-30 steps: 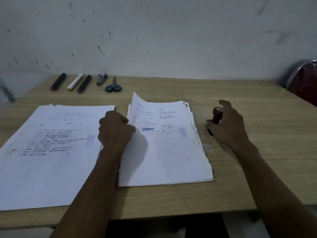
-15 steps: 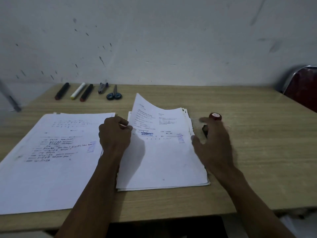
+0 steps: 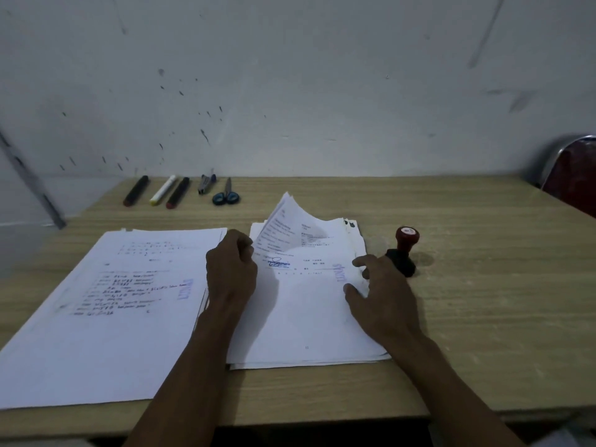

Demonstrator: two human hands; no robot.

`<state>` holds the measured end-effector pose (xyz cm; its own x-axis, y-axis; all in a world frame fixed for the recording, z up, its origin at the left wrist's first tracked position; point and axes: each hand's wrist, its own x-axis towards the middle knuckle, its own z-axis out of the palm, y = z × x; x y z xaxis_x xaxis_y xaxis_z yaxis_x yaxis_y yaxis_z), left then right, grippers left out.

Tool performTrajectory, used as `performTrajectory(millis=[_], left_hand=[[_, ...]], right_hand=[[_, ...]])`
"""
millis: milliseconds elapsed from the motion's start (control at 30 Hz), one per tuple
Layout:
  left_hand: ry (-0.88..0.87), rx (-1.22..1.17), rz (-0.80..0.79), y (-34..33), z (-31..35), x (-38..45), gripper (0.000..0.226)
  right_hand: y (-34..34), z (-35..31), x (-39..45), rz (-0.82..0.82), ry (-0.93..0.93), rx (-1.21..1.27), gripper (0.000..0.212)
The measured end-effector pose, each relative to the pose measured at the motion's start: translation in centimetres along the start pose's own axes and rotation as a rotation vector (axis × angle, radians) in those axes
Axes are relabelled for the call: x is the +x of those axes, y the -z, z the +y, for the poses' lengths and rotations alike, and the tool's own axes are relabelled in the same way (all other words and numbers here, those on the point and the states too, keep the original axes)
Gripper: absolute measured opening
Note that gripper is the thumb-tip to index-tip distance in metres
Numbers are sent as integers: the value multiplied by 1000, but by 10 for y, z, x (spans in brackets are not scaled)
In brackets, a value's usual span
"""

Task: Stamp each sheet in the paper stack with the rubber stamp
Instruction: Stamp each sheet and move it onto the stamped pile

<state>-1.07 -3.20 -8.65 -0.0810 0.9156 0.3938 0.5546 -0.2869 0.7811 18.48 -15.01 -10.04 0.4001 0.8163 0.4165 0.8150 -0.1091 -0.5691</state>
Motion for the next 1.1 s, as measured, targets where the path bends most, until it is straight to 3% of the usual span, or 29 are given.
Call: performTrajectory(millis=[100,267,500,633,800,867,967,1100], left_hand=[[14,-60,3,3,4,-1,16],[203,-284,18,15,7,1,28],[236,-406,23,20,6,1,39],[280,-501,-14,22,3,3,40],[326,-789,-102,31,7,1,21],[336,-849,-95,33,6,3,21],[379,-848,-56,31,1,7,24],[424,-731,-32,23,-7,9,39]], right_hand=[[2,-1,1,-12,-8,10,39],[5,-5,6,-23,-11,21,40],[3,-30,18,-3,-13,79,44],[0,-38,38,21,-193,203,64],[-4,-41,55,38,-455,457,82],[-2,-41,57,78,-537,646,64],[-1,-39,54,140,-523,734,15],[2,-37,46,238,-459,629,22]])
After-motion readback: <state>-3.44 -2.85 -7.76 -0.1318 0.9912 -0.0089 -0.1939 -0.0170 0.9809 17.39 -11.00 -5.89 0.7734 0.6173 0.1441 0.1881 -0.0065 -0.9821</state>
